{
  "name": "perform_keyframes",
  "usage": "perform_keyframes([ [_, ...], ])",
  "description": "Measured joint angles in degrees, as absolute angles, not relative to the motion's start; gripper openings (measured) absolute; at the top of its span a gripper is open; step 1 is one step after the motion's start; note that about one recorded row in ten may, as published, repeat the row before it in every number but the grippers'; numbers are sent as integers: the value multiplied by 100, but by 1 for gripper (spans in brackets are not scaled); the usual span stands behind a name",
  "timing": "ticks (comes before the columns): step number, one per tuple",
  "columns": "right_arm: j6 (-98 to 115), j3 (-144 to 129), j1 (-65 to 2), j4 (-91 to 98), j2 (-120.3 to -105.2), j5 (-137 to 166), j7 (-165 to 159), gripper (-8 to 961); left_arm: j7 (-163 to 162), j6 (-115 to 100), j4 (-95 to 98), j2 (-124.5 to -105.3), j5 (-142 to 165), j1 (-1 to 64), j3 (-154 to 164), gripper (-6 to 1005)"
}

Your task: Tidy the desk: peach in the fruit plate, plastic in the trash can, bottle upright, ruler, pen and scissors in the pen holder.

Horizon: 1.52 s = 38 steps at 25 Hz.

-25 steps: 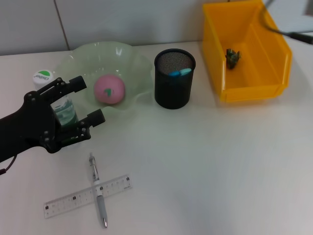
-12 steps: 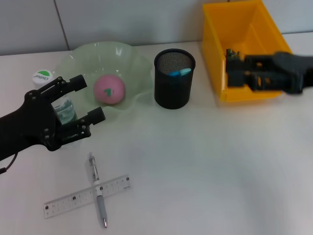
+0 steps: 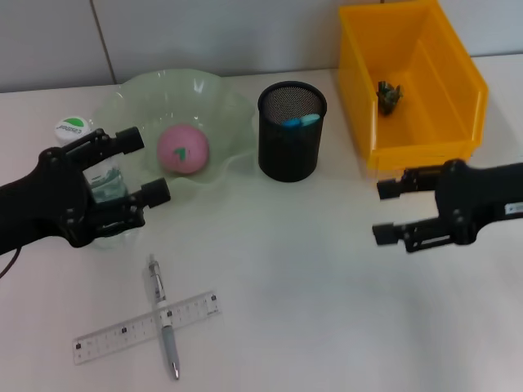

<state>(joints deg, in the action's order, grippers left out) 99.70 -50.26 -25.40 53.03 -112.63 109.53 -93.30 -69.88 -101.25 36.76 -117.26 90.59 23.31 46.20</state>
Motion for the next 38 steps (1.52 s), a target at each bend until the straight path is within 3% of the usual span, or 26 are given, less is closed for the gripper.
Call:
perform_keyframes([
  [11, 9974, -5025, -2647, 5372, -11375, 11785, -8993, 795, -8779, -10278, 5052, -11716, 10187, 2487, 4631, 786],
  [21, 9925, -5008, -2620, 5396, -11385, 12093, -8975, 792, -10353, -10595, 6983, -11803, 12102, 3072, 5605, 784],
  [30, 9957, -5001, -2646, 5437, -11376, 12107, -8971, 788, -11285, -10455, 7149, -11869, 13377, 3784, 6829, 783],
  [38, 9922, -5001, -2667, 5485, -11382, 12112, -8983, 785, -11558, -10179, 7181, -11878, 13524, 3948, 7490, 782],
])
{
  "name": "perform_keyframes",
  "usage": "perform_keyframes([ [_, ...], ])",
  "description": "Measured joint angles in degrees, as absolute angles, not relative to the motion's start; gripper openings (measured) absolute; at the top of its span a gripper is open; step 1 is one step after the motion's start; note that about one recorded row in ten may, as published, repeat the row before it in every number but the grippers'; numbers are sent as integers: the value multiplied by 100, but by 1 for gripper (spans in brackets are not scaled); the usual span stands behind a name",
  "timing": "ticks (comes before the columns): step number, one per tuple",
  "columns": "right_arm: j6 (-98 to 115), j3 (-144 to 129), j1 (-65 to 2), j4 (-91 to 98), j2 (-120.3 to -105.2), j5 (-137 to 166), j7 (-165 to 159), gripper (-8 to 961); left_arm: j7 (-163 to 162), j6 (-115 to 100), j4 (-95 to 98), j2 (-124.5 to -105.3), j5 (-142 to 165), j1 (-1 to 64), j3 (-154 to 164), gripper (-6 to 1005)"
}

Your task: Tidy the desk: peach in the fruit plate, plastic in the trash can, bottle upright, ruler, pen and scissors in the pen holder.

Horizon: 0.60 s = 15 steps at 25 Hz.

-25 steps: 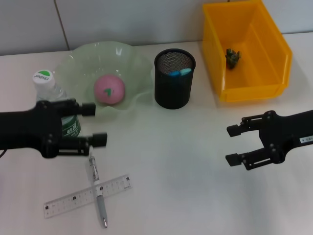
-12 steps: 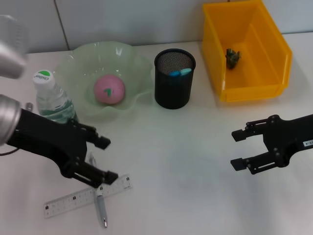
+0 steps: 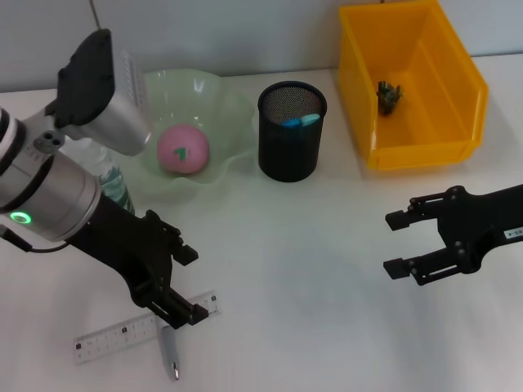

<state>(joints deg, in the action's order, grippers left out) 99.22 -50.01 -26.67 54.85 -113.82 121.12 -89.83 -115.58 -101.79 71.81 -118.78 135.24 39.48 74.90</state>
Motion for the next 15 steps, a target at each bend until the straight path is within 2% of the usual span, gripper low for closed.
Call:
perform_keyframes([
  [15, 9914, -5001, -2717, 5477, -11382, 12119, -9015, 779, -11753, -9180, 6965, -11909, 13542, 3937, 8711, 780],
])
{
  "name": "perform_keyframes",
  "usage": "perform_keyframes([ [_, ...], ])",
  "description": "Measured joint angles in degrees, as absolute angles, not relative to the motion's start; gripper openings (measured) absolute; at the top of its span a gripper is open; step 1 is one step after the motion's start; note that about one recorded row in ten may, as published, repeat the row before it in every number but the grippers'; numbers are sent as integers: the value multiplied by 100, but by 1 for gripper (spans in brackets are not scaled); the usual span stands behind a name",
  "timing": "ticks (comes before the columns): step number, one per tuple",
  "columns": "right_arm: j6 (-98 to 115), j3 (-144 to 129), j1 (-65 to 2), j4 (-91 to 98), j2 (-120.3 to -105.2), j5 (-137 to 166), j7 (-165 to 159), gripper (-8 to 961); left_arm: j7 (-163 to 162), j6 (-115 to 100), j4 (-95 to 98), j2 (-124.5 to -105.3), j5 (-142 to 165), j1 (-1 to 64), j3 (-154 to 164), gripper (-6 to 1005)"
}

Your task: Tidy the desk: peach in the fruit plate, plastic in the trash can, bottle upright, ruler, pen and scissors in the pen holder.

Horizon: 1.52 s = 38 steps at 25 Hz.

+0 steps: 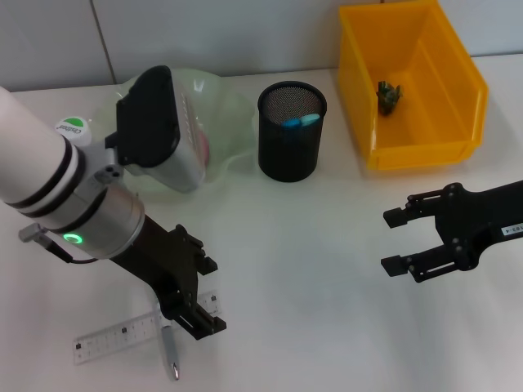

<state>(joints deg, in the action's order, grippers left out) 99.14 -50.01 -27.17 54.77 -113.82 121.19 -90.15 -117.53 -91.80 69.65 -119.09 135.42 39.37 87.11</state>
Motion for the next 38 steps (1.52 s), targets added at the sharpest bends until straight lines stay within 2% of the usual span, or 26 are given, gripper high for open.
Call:
perform_keyframes([
  [38, 9893, -5000, -2725, 5493, -11382, 12208, -9150, 764, -11770, -8297, 6853, -11909, 13748, 3728, 9492, 774],
])
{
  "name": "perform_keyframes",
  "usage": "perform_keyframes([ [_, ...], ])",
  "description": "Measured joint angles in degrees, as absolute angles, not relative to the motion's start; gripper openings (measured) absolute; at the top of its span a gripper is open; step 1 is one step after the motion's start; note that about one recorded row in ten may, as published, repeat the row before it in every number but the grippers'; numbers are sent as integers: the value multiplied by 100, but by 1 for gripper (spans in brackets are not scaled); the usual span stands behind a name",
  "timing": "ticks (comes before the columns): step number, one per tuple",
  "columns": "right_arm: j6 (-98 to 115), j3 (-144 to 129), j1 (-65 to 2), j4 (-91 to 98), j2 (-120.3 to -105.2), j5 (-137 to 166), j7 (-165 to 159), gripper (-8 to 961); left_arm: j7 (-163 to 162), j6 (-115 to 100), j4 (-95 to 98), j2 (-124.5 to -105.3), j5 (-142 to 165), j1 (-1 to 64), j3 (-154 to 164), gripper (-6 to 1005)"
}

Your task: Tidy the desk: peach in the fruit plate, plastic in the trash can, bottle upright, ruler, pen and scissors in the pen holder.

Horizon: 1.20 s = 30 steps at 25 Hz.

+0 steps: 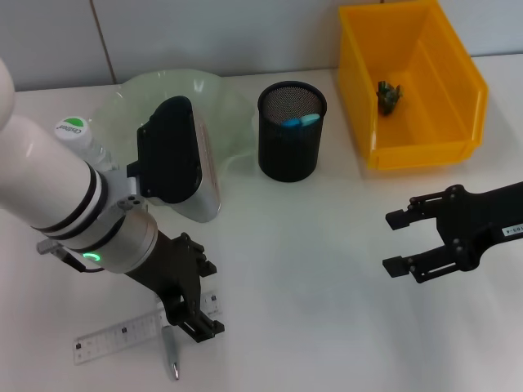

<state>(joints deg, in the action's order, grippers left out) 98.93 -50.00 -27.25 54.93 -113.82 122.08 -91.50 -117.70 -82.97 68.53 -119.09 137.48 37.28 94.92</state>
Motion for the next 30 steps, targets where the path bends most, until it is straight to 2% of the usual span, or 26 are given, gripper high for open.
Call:
perform_keyframes([
  [30, 9813, -4992, -2779, 5493, -11364, 12208, -9290, 753, -11612, -7893, 6654, -11909, 13782, 3633, 9694, 770],
])
